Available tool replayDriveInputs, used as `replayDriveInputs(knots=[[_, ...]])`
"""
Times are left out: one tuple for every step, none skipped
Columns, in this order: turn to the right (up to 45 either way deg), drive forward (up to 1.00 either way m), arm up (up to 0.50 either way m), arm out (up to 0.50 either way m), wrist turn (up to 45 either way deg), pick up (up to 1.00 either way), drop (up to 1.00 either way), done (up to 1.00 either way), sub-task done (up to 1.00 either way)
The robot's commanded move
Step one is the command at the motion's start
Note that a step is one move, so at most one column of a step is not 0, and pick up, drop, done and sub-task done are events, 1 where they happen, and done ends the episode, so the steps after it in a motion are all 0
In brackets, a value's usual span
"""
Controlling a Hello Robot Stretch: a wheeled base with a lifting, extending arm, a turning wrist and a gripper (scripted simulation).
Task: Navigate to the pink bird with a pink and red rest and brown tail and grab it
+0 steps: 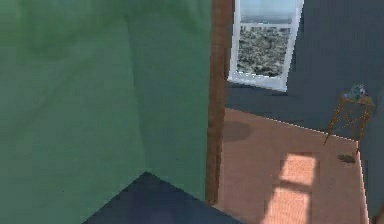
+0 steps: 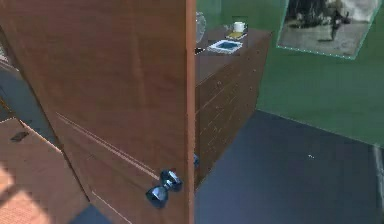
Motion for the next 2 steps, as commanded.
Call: replayDriveInputs(knots=[[21.0, 0.00, 0.00, 0.00, 0.0, 0.00, 0.00, 0.00, 0.00], [0.0, 1.00, 0.00, 0.00, 0.0, 0.00, 0.00, 0.00, 0.00]])
